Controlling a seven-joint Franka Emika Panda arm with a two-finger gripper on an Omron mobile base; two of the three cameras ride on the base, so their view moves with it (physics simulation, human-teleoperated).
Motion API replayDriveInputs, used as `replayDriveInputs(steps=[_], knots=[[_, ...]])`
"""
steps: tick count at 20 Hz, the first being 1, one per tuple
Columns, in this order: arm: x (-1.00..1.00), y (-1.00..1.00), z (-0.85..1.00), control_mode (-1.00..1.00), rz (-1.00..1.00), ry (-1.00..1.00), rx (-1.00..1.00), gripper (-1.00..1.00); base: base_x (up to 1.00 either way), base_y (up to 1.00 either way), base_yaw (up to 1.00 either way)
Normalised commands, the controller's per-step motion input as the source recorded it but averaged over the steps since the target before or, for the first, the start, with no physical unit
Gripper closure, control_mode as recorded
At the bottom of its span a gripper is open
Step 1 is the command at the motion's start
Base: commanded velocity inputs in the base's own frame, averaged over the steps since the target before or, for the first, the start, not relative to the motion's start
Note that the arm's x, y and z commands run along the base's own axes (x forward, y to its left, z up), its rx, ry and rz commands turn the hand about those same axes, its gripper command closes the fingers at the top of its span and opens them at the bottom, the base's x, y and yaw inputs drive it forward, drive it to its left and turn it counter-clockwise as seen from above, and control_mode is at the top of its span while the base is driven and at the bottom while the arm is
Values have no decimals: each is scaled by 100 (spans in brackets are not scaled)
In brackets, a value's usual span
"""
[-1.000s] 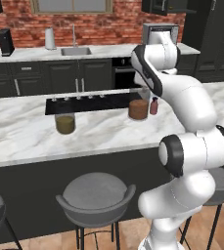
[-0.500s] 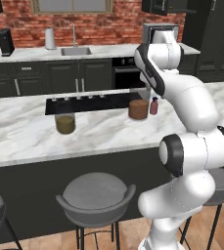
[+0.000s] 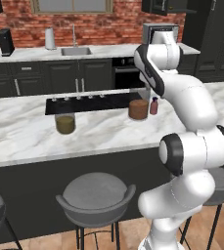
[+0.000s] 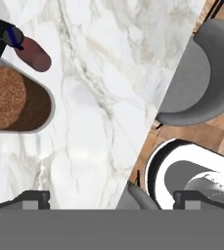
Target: Pick the jar and jar from the dining table and place them in the open cabinet. Close the cabinet after placing the objects.
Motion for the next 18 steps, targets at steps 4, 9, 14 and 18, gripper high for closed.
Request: replayDriveInputs(steps=[4,9,14,18], knots=[[20,0,0,-100,-2,0,0,-100,0,0,0],[20,0,0,-100,-2,0,0,-100,0,0,0],[21,7,0,-100,-5,0,0,-100,0,0,0],[20,14,0,-100,-7,1,0,-100,0,0,0]])
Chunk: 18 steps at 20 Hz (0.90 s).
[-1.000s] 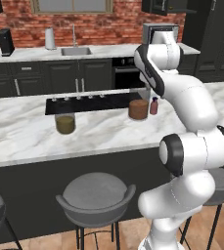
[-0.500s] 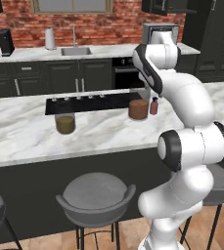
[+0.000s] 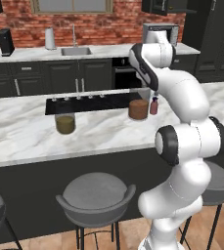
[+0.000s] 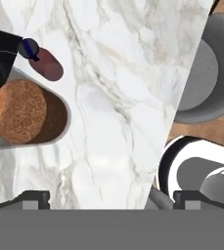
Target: Pick the jar and jar from the dining table and place them in the open cabinet. Close the cabinet after placing the objects.
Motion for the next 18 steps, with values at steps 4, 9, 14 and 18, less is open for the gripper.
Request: replayDriveInputs(steps=[4,9,14,18], knots=[[23,14,0,-100,-7,2,0,-100,0,0,0],[26,9,1,-100,-4,2,0,-100,0,0,0],[26,0,0,-100,-1,2,0,-100,0,0,0],[20,-3,0,-100,0,2,0,-100,0,0,0]])
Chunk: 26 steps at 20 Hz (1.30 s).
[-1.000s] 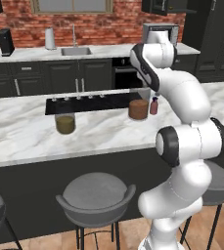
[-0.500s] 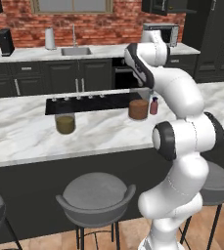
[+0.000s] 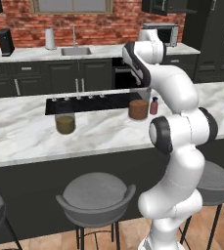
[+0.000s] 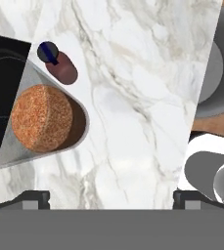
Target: Pick the jar and jar from the dining table and place them in the open cabinet. Close the cabinet after placing the objects.
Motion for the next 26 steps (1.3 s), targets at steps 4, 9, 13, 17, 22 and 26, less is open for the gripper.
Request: replayDriveInputs(steps=[4,9,13,17,22,26], knots=[[18,-12,1,-100,0,0,0,-100,0,0,0],[29,-36,4,-100,2,2,3,-100,0,0,0],[20,-22,1,-100,0,4,1,-100,0,0,0],[15,-3,0,-100,0,1,0,-100,0,0,0],[0,0,-9,-100,0,0,0,-100,0,0,0],[2,0,-22,-100,0,0,0,-100,0,0,0]])
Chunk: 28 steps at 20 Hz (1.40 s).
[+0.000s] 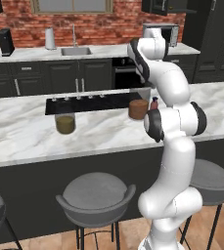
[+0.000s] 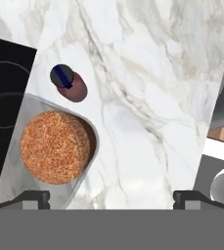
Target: Pick the jar and jar from the dining table and place them in the open cabinet. Close the cabinet after placing the objects.
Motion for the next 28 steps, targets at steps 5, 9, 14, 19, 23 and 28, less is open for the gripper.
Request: replayDriveInputs(steps=[5,9,14,19,23,28], knots=[[4,0,-28,-100,0,0,0,-100,0,0,0],[1,0,-30,-100,0,3,0,-100,0,0,0],[1,0,-35,-100,0,3,0,-100,0,0,0],[0,0,-33,-100,0,3,0,-100,0,0,0],[0,0,-31,-100,0,1,-1,100,0,0,0],[0,0,-15,-100,0,0,0,100,0,0,0]])
